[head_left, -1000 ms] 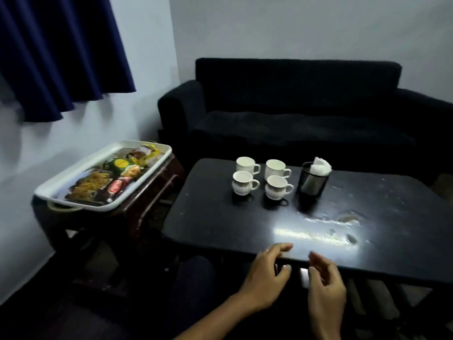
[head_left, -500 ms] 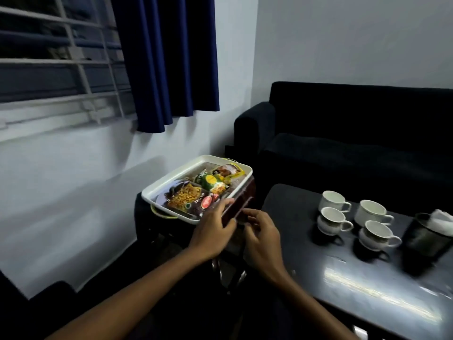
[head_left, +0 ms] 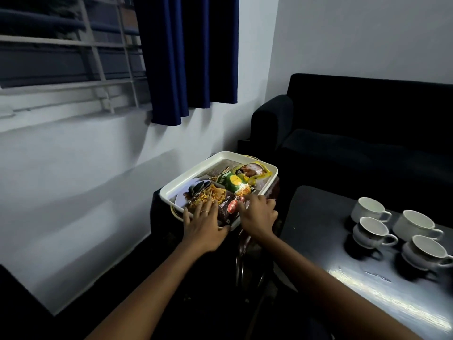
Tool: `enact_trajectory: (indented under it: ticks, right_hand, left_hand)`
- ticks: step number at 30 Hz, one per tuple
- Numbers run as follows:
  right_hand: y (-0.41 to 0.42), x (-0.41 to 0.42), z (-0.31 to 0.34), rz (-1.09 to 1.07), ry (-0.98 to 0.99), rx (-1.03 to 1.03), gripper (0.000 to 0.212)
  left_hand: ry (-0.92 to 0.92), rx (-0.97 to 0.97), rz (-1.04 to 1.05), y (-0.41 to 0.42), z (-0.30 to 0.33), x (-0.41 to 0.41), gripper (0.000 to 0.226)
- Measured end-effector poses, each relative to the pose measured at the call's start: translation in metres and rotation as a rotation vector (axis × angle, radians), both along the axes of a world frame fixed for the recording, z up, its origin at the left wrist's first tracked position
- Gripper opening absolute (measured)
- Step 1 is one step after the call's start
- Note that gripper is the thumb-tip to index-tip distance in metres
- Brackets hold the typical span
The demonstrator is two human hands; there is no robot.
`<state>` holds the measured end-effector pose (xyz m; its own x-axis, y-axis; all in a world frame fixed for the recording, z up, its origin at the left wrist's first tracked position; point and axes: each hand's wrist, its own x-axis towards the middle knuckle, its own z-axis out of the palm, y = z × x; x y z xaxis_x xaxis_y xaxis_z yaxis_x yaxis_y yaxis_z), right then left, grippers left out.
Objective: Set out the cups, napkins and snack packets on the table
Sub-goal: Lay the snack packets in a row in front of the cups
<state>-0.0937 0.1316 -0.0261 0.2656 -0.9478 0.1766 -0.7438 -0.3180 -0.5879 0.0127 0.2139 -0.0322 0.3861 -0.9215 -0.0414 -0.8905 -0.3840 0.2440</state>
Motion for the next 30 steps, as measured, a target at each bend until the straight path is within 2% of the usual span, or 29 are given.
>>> enact_trajectory:
  ticks: [3,5,8,12,17,20,23,27,30]
  right_hand:
    - [-0.003,0.012,-0.006,-0.062,0.136,0.073,0.053]
    - [-0.002,0.018,-0.009,-0.067,0.163,0.098,0.053]
    - [-0.001,0.021,-0.011,-0.067,0.07,0.142,0.044]
    - [0.001,0.02,-0.008,-0.064,-0.156,0.166,0.033]
    - [0.008,0.012,0.009,-0.048,-0.402,0.132,0.016]
    - [0.011,0.006,0.024,0.021,-0.548,0.142,0.017]
    - [0.014,-0.006,0.043,0.103,-0.656,0.122,0.019]
    - [0.013,-0.03,0.065,0.241,-0.552,0.028,0.02]
    - [0.016,-0.052,0.077,0.323,-0.472,0.002,0.018]
  left_hand:
    - [-0.003,0.082,-0.022,0.001,-0.002,-0.001,0.082]
    - [0.018,0.094,-0.017,0.001,-0.002,-0.002,0.084]
    - [0.054,0.095,-0.001,0.001,-0.001,-0.004,0.085]
    - [0.053,0.051,0.033,-0.001,0.004,-0.009,0.085]
    - [0.079,-0.144,0.118,-0.001,0.016,-0.019,0.068]
    - [0.088,-0.355,0.173,0.0,0.025,-0.022,0.061]
    - [0.072,-0.583,0.177,0.001,0.035,-0.021,0.063]
    - [-0.018,-0.728,0.067,0.0,0.049,-0.023,0.072]
    - [-0.021,-0.697,-0.02,0.001,0.056,-0.032,0.07]
